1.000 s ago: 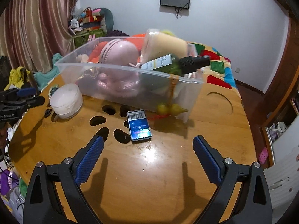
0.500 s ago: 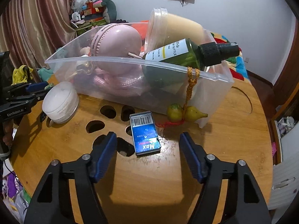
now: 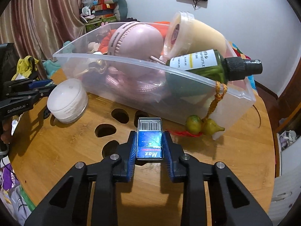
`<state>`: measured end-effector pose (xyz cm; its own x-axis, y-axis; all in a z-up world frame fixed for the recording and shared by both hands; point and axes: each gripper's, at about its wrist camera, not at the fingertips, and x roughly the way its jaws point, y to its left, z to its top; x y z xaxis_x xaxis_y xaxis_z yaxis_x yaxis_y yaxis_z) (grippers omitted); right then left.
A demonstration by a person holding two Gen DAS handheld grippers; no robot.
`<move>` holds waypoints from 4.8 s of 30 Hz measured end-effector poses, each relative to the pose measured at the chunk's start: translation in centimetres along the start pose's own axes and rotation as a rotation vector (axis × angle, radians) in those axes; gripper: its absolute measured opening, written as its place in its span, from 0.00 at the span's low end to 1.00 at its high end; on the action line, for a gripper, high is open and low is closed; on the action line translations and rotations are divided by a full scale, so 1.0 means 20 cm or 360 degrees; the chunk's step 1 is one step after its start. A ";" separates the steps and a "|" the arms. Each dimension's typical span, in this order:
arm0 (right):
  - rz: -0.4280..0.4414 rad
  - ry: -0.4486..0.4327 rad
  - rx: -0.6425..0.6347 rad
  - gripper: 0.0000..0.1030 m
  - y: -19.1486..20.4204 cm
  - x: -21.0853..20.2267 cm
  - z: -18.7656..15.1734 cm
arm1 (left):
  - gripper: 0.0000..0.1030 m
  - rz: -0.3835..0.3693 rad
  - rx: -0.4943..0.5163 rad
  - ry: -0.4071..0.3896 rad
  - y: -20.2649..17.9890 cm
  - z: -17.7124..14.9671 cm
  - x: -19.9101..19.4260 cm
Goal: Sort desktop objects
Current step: 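Grasp the small square tin with the left tool while the right tool grasps the blue card box, then carry the tin and blue card box over the box, then lower the tin and card box into the box and open both tools, then grasp the white round container with the left tool while the right tool grasps the pear keychain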
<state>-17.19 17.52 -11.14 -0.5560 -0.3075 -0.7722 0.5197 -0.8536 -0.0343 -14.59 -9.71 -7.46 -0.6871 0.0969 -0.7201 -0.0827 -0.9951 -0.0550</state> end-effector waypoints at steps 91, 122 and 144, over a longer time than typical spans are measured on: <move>0.0145 -0.0480 -0.0146 0.37 0.10 -0.31 0.54 | 0.34 -0.0175 -0.0043 -0.0387 -0.26 0.41 -0.24; -0.0042 -0.0289 0.0315 0.55 -0.29 -0.31 0.08 | 0.68 -0.0086 -0.0005 -0.0193 -0.35 0.04 -0.19; 0.0008 -0.0111 0.0461 0.48 -0.27 -0.03 0.07 | 0.68 -0.0057 -0.0016 -0.0067 -0.38 0.00 0.01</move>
<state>-20.55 21.66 -9.50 -0.6023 -0.3315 -0.7262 0.3214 -0.9334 0.1595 -14.04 -2.15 -7.19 -0.7136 0.1332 -0.6878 -0.1006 -0.9911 -0.0876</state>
